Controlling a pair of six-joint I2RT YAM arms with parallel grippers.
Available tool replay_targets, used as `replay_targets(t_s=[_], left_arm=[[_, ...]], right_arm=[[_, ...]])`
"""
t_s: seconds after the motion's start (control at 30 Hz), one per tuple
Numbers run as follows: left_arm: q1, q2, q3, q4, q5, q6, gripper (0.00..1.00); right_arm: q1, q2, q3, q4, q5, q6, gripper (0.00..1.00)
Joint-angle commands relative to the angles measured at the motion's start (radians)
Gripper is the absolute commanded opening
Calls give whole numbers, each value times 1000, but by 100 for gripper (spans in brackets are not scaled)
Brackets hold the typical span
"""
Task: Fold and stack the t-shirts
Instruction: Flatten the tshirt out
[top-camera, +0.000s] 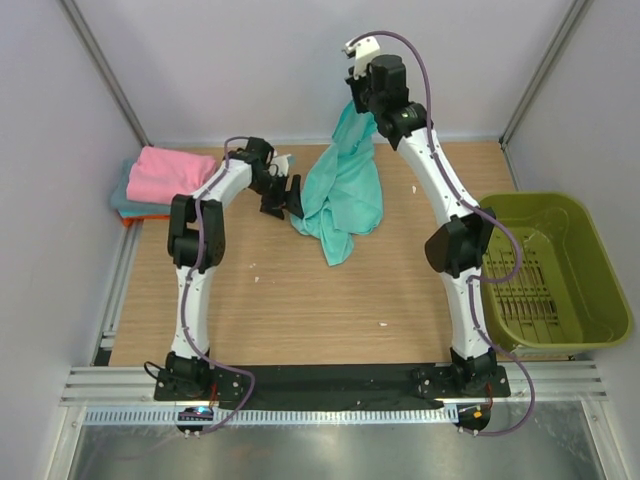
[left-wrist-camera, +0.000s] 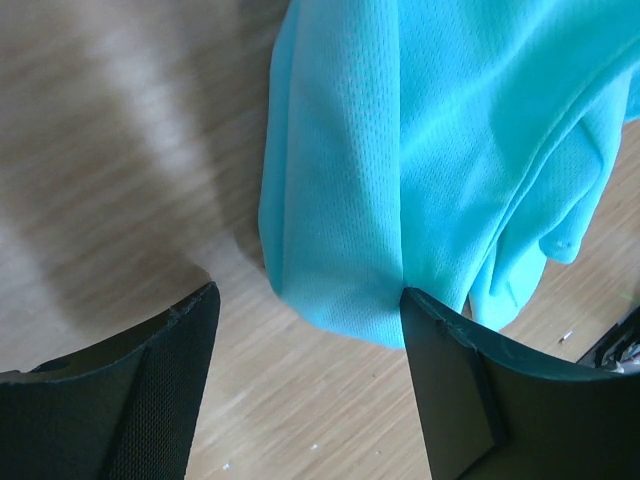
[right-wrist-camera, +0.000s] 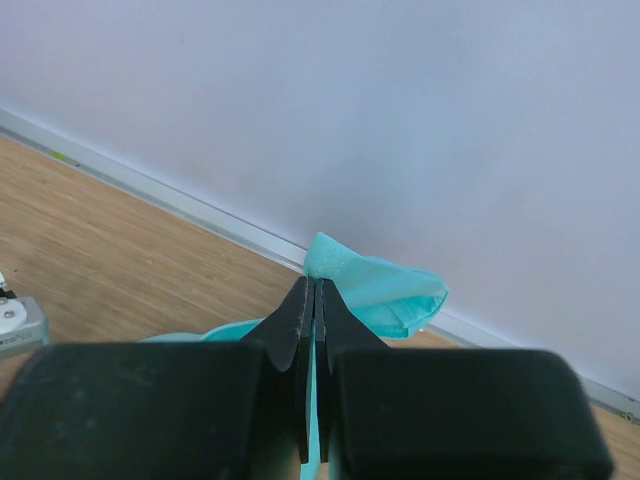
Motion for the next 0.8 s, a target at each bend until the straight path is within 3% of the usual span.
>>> replay_targets(t_s=[0.0, 0.3, 0.6, 0.77], left_arm=[[-4, -134, -63, -36, 10, -8, 74], [-41, -280, -149, -96, 36, -17, 69], [-170, -232, -152, -69, -19, -14, 66], [-181, -179, -105, -89, -103, 4, 62]], right_arm=[[5, -4, 20, 28, 15, -16, 3], [3, 39, 72, 25, 14, -7, 3], [-26, 49, 92, 24, -34, 33, 3], [-58, 54, 121, 11, -49, 53, 3]])
